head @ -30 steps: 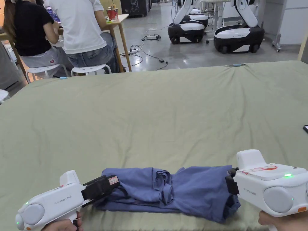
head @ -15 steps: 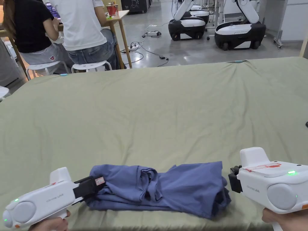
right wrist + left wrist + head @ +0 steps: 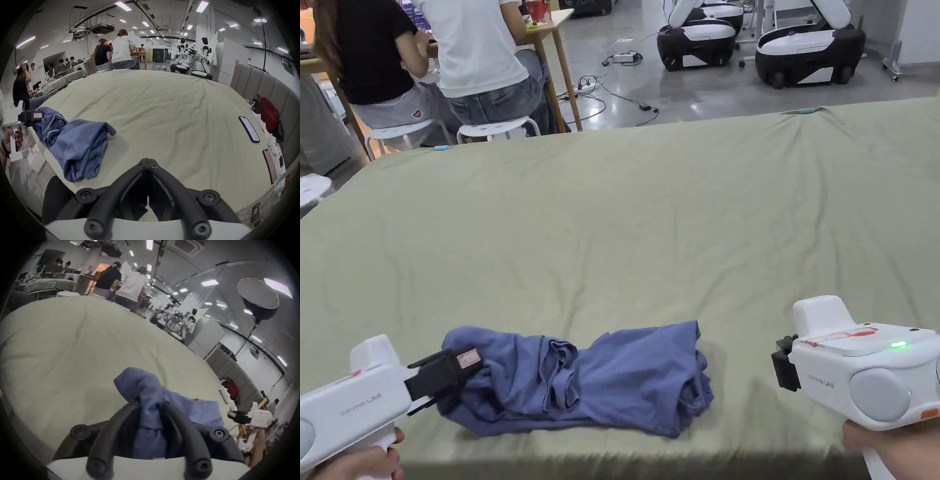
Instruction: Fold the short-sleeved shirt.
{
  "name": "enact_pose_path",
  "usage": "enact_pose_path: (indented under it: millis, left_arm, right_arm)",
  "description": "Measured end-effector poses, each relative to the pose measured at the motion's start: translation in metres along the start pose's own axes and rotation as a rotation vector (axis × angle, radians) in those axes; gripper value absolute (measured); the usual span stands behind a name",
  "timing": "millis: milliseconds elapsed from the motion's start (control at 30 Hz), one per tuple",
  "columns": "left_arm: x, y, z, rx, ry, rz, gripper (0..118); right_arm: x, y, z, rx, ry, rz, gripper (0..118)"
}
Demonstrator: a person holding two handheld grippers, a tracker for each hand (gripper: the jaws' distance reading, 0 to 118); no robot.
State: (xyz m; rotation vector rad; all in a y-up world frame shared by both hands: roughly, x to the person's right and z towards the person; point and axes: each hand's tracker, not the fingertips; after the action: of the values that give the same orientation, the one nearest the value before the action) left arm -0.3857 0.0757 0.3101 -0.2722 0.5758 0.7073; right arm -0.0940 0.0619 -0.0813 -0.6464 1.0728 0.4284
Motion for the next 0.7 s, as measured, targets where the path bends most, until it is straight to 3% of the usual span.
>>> enact_pose_path:
  millis: [233, 400, 600, 667, 700]
  left_arm:
    - [0.108, -0.020, -0.035, -0.055, -0.201, -0.118, 15]
    - [0.158, -0.055, -0.097, -0.191, -0.216, -0.239, 15]
    - [0.187, -0.086, -0.136, -0.226, -0.170, -0.240, 16]
    - [0.190, -0.090, -0.135, -0.223, -0.164, -0.243, 20]
    - [0.188, -0.089, -0.133, -0.226, -0.180, -0.236, 28]
  right_arm:
    - [0.005, -0.003, 0.007, 0.001, -0.007, -0.003, 0]
    - [0.017, -0.008, 0.016, 0.002, -0.029, -0.017, 0]
    - [0.039, -0.014, 0.026, 0.003, -0.070, -0.042, 0]
    - [0.044, -0.016, 0.026, 0.000, -0.081, -0.048, 0]
    - [0.046, -0.018, 0.025, -0.001, -0.084, -0.051, 0]
